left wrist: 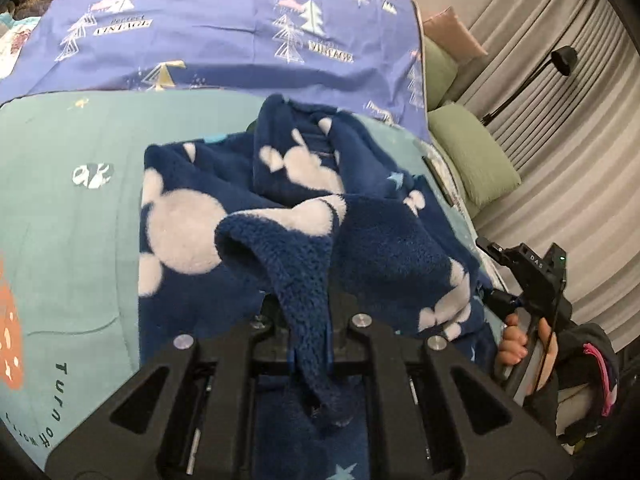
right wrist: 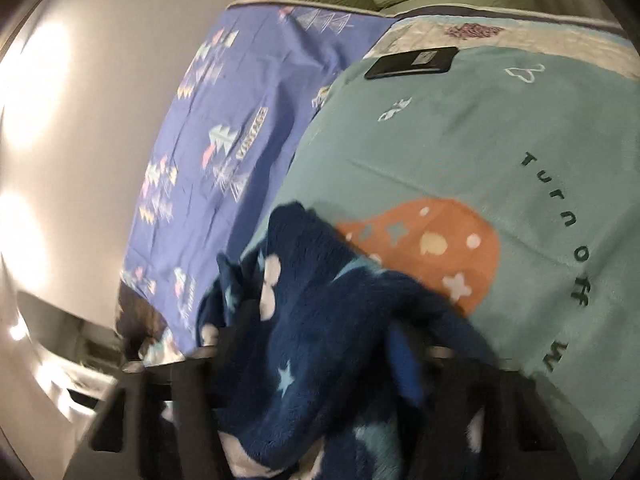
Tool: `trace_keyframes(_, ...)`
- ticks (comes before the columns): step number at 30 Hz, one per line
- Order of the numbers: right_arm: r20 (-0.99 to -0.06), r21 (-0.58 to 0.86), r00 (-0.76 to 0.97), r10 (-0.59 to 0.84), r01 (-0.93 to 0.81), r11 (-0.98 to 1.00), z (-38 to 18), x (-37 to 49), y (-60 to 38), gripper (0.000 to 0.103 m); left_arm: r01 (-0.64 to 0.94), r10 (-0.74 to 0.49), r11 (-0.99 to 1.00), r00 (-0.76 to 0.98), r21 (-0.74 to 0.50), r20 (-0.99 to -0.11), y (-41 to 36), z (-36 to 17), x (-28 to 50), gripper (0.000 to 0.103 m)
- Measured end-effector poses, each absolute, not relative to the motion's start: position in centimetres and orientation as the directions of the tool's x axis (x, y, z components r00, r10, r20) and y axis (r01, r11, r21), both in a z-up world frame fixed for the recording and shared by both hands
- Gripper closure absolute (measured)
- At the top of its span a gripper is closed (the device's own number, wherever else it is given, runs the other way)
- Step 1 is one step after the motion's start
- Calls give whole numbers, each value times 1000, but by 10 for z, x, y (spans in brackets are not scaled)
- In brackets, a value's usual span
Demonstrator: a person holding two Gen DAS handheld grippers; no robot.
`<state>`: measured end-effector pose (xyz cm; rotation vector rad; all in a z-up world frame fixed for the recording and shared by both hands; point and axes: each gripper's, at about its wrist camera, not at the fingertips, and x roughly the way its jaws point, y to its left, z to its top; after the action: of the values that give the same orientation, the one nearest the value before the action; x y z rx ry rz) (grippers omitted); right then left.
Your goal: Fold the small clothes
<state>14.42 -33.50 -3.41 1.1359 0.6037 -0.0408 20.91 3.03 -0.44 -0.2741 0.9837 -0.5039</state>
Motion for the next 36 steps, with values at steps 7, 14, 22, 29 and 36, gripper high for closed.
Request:
trace_keyframes(7,-497,823,837,227,372,430,-45,126,-348,89,312,-605,794,485,-521,-631,44,32,214,92)
trace_keyframes(14,-686,644,680,258,404,649,-26,117,-338,70,215,-365,929,382,-303,-849,42,-40,214,90)
trace_keyframes(22,-712,307,680,176,76,949,58,177,-304,24,243,-334,939,486,-242,-808,48,-15,202,75)
trace_keyframes(29,-820,233,537,197,-1,973,18,281,-284,21,221,-300,950,450,-220,-841,37,-29,220,56)
trace_keyframes(36,-801,284,566,197,69,956,-10,300,-294,91,246,-331,939,462,-240,-822,33,-38,233,97)
